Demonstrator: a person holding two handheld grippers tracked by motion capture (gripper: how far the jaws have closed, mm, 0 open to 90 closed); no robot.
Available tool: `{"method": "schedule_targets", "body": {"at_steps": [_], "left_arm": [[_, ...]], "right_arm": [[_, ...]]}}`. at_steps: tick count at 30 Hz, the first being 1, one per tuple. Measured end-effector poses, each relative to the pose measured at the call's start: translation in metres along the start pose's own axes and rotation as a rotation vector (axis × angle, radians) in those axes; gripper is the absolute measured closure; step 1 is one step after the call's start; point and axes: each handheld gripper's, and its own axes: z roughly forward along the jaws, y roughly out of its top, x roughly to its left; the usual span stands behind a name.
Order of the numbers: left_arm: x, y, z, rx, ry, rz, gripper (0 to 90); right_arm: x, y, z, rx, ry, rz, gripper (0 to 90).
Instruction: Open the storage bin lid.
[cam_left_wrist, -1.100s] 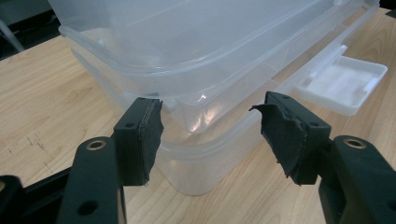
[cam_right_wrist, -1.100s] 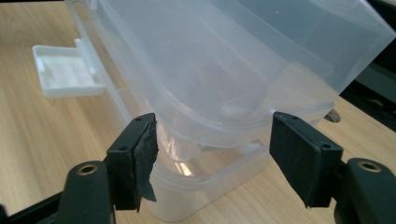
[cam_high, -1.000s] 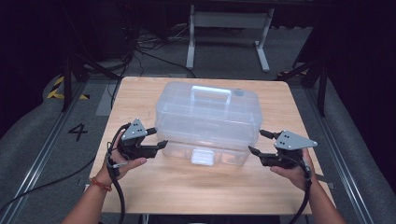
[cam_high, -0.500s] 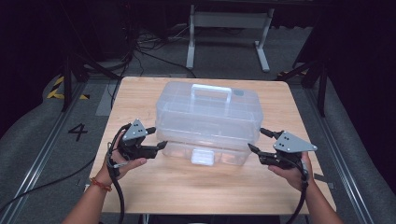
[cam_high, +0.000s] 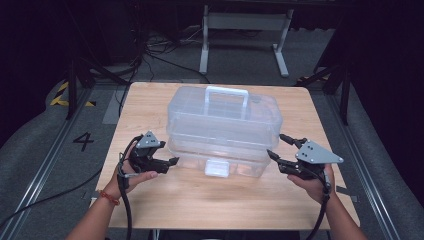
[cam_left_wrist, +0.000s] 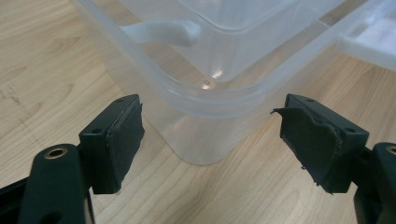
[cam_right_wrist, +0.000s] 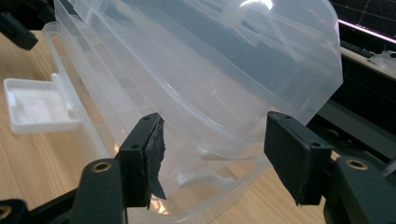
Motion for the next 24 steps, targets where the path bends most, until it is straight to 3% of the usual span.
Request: {"method": "schedule_targets", "body": {"at_steps": [14, 20, 24], "left_arm": [[-0.005, -0.001, 0.017, 0.067, -0.026, 0.004, 21.7], [-0.009, 0.001, 0.012, 0.051, -0.043, 0.03, 24.1], [-0.01, 0.005, 0.008, 0.022, -0.021, 0.036, 26.3]], "right_arm": [[-0.002, 0.001, 0.0, -0.02, -0.025, 0.015, 42.3], [-0.009, -0.001, 0.001, -0.018, -0.042, 0.025, 45.7], [-0.012, -0.001, 0.002, -0.025, -0.045, 0.021, 47.0]]}}
